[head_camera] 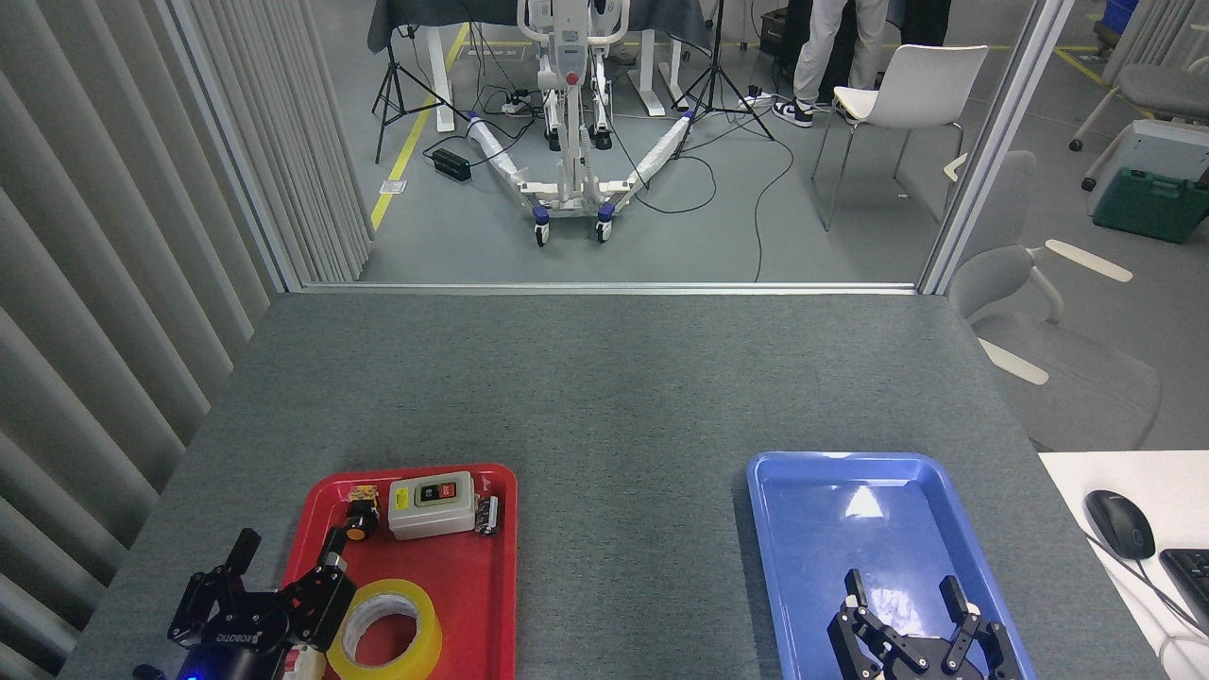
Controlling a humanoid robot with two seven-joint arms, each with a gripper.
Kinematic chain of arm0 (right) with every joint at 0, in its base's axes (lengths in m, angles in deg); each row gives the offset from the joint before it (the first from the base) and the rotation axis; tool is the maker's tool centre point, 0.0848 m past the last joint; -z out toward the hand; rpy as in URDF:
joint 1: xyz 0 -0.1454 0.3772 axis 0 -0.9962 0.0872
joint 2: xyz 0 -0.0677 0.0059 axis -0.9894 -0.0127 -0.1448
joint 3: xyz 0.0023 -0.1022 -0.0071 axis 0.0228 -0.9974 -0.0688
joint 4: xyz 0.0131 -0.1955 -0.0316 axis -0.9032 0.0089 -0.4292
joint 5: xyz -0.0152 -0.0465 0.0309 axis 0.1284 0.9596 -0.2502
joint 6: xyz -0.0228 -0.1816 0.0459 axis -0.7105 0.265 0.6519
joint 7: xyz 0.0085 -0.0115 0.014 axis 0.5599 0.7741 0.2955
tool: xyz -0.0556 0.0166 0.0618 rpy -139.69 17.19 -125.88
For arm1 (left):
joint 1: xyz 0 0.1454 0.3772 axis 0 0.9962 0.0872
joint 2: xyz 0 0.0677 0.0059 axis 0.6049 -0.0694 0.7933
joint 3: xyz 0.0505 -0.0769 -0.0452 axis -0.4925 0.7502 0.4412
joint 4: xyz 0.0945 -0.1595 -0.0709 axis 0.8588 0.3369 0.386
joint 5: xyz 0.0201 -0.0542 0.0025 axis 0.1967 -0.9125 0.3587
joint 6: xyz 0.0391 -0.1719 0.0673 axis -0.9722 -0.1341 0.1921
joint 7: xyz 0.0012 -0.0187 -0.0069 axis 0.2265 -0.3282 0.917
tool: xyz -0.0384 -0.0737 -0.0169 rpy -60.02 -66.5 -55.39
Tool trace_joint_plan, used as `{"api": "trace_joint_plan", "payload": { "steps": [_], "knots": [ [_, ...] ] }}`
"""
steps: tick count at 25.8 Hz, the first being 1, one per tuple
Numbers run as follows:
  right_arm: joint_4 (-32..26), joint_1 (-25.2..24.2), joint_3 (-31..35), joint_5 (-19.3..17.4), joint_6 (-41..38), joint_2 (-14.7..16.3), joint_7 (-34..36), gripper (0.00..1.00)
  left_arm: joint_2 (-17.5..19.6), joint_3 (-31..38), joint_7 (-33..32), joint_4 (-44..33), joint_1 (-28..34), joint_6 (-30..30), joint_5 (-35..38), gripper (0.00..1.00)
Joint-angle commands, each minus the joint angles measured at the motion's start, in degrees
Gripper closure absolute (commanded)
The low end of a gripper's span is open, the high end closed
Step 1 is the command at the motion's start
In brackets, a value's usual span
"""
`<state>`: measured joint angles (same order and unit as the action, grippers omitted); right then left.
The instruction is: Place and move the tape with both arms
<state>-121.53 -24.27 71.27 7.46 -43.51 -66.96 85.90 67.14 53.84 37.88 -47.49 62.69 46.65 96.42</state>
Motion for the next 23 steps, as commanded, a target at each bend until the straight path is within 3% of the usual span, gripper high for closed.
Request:
{"api": "trace_joint_plan", "payload": {
  "steps": [1, 6, 23],
  "knots": [
    [0.0, 0.0, 0.0, 0.0, 0.0, 0.0, 0.2, 0.01, 0.1, 0.0, 0.0, 0.1, -0.1, -0.3, -0.4, 0.0],
    [0.0, 0.0, -0.1, 0.0, 0.0, 0.0, 0.5, 0.0, 0.4, -0.1, -0.7, 0.0, -0.1, -3.2, -1.0, 0.0],
    [0.0, -0.1, -0.3, 0.2, 0.0, 0.1, 0.3, 0.0, 0.9, -0.1, -0.1, 0.0, -0.1, -2.9, -0.9, 0.0]
  ]
}}
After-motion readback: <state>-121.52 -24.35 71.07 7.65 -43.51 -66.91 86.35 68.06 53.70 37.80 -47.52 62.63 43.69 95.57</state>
